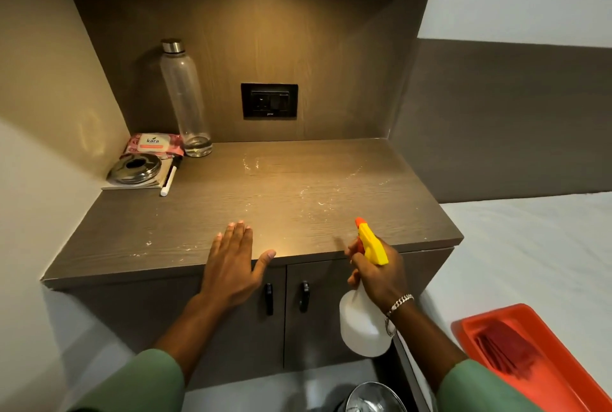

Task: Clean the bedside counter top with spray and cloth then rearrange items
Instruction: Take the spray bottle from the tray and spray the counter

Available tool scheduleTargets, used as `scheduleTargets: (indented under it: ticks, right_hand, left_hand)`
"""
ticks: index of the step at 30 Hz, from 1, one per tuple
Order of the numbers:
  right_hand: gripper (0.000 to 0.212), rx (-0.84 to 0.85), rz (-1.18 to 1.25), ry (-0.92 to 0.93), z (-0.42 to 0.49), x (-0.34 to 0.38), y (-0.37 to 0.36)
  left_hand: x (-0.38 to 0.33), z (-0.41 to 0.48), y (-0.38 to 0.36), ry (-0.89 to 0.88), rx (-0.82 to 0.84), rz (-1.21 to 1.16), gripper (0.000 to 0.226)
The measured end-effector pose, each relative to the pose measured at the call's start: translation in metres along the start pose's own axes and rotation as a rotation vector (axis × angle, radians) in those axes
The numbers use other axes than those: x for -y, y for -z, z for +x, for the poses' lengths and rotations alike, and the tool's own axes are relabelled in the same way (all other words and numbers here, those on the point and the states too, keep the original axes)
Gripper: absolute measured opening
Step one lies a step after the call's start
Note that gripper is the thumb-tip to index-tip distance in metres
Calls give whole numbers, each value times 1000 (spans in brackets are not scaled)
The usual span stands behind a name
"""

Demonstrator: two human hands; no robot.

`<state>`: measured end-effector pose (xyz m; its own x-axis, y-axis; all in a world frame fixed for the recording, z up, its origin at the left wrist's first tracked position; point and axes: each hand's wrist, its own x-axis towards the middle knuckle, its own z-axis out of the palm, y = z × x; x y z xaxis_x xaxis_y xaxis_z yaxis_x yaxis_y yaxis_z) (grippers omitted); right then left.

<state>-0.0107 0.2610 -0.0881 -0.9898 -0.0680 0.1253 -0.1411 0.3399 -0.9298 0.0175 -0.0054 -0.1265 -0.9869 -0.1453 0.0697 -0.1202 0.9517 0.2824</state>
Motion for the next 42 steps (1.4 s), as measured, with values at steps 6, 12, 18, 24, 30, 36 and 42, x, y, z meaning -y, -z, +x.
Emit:
scheduleTargets:
  ticks: [6, 12, 18, 24, 30, 36, 42]
  right_hand:
    - [46, -123, 130, -25, -15, -15, 34]
    - [63, -443, 169, -39, -47, -55, 123]
    - [52, -740, 69, -157, -77, -132, 237]
    - [67, -893, -136, -267, -93, -246, 328]
    - [51, -888, -171, -394, -90, -340, 367]
    - [62, -869, -160, -380, -89, -398, 381]
    - [54, -842, -189, -335, -97, -417, 381]
  left_hand:
    - [-48, 11, 8, -86, -11, -226, 74]
    - [-187, 22, -21, -501, 13, -402, 60]
    - [-332, 9, -98, -726, 211, -556, 54]
    - [-437, 8, -206, -615, 425, -525, 50]
    - [-491, 23, -319, -382, 630, -332, 41]
    - [-517, 21, -390, -123, 702, -232, 42]
    - [-529, 14, -413, 35, 593, -198, 52]
